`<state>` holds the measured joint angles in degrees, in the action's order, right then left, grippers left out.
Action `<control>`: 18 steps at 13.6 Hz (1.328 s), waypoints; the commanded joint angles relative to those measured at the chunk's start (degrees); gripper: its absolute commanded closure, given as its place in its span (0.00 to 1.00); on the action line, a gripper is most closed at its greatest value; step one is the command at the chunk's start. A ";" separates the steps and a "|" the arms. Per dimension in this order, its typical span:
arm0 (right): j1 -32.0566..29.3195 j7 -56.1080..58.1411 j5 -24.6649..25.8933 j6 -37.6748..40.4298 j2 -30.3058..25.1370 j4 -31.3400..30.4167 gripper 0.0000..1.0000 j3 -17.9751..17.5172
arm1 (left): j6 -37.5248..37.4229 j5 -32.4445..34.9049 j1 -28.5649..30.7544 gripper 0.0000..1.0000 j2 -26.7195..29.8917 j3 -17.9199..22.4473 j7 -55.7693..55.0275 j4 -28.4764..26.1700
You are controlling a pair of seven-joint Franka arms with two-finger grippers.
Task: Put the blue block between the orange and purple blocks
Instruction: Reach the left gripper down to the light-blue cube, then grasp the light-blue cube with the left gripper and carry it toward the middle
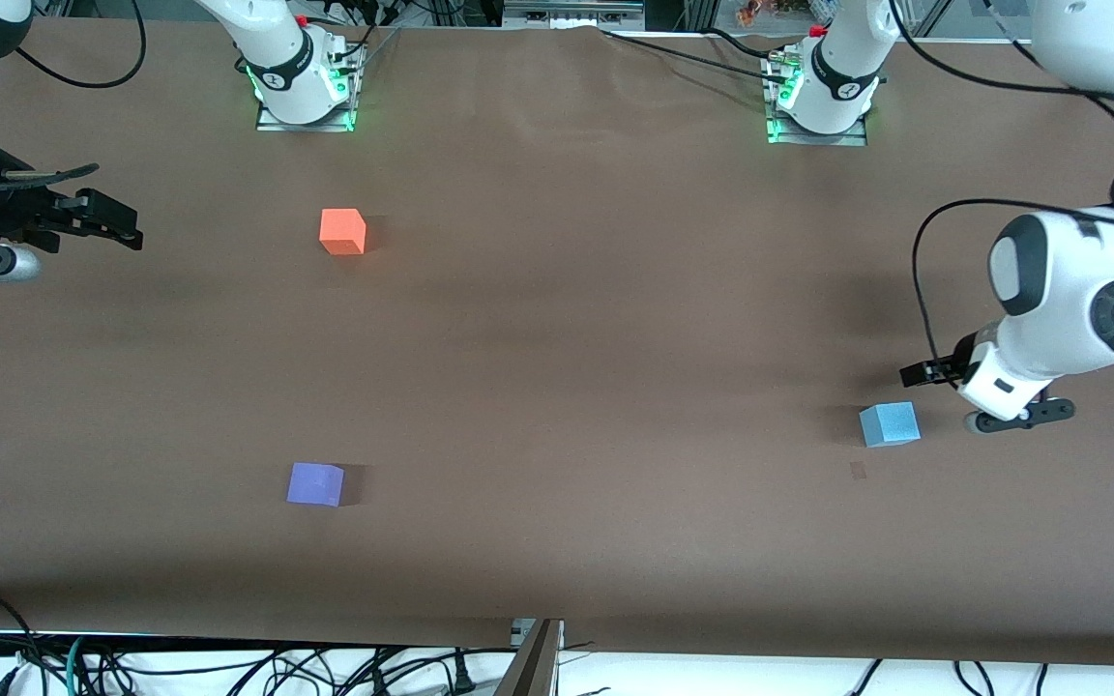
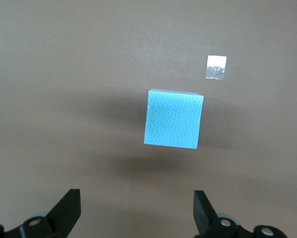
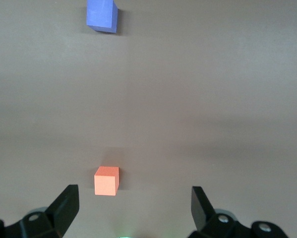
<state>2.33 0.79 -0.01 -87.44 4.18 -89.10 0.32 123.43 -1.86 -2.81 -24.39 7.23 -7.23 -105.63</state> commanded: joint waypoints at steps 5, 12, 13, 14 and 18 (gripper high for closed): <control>0.22 -0.26 0.01 0.07 0.48 1.38 0.00 -0.06 | 13.23 -5.44 -0.26 0.00 -8.12 -0.20 6.08 1.91; 0.31 -0.26 -0.25 0.07 0.65 1.47 0.00 -0.06 | 15.44 -5.52 -0.53 0.32 -12.96 -0.20 7.05 5.00; 0.31 -0.26 -0.34 -0.01 0.56 1.38 0.00 -0.06 | 15.44 -5.44 -0.61 0.52 -13.14 -0.20 7.14 5.00; 0.31 -0.35 -0.43 -0.01 0.56 1.38 0.00 -0.06 | 15.35 -4.83 -0.88 0.71 -13.57 -0.20 7.05 5.96; -0.21 -0.26 -0.25 -3.17 1.00 1.38 0.00 0.29 | 8.09 -4.73 -4.82 1.00 -10.69 -0.29 6.61 8.86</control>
<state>2.42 0.69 -0.01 -89.86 4.28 -89.08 0.27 137.07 -5.79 -5.05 -36.73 6.51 -1.71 -99.34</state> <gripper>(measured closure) 0.000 0.414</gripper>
